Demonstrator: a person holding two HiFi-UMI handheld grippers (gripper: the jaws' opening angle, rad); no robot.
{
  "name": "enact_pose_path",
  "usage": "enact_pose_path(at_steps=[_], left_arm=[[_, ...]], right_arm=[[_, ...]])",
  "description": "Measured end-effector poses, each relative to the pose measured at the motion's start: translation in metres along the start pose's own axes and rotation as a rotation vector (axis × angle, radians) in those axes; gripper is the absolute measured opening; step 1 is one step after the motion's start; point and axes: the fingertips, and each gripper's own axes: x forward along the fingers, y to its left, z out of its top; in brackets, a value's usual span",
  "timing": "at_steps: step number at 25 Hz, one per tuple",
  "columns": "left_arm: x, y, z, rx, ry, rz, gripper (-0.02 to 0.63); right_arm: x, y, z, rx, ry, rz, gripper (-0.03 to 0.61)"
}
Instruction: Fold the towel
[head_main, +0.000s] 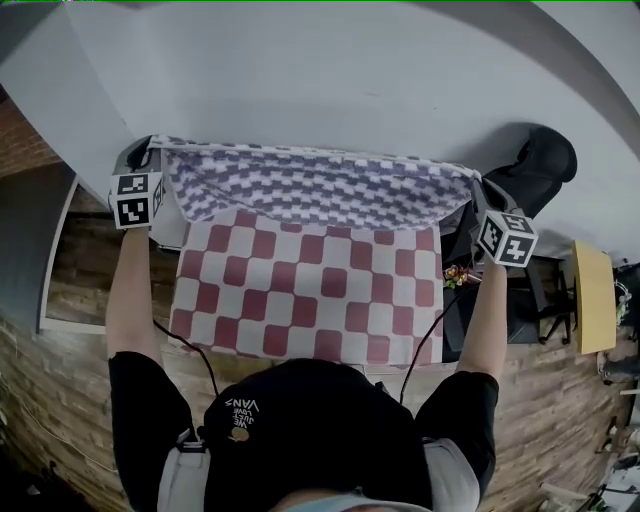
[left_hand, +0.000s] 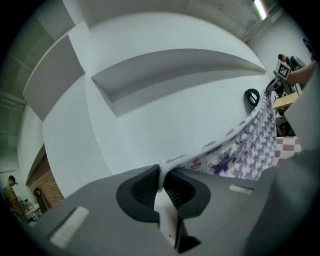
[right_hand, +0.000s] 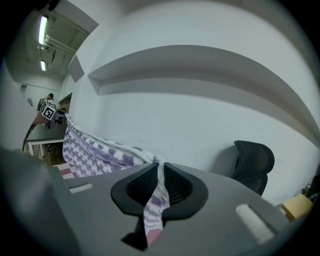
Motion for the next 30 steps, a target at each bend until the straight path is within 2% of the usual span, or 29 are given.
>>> enact_pose_path(at_steps=[2,5,13,16,22,30], left_arm=[[-0.007,-0.004,-0.009,0.022,-0.002,-0.006,0.017],[-0.03,-0.017,-0.032,0.05,0.011,-0.028,0.017],[-0.12,-0.052,-0.109,0.042,0.079,-0.087,0.018],[-0.15,-0.062,-0.138,0.032,0.107,-0.107,0.018],[-0.192,-0.089,-0.198,0.064,0.192,-0.169,0.018],[-0.249,-0.131,-0.251,0.094,0.264,-0.274,0.018]], right_arm=[[-0.001,0.001,-0.006,0.014,-0.006,0.005,0.043],[-0.012,0.007,-0.036,0.04,0.026,0.01,0.043],[-0.09,0.041,-0.125,0.119,0.136,-0.004,0.043],[-0.122,0.057,-0.158,0.143,0.189,-0.011,0.043],[-0.166,0.088,-0.236,0.197,0.325,-0.03,0.043],[-0.238,0.099,-0.321,0.327,0.457,-0.091,0.043]])
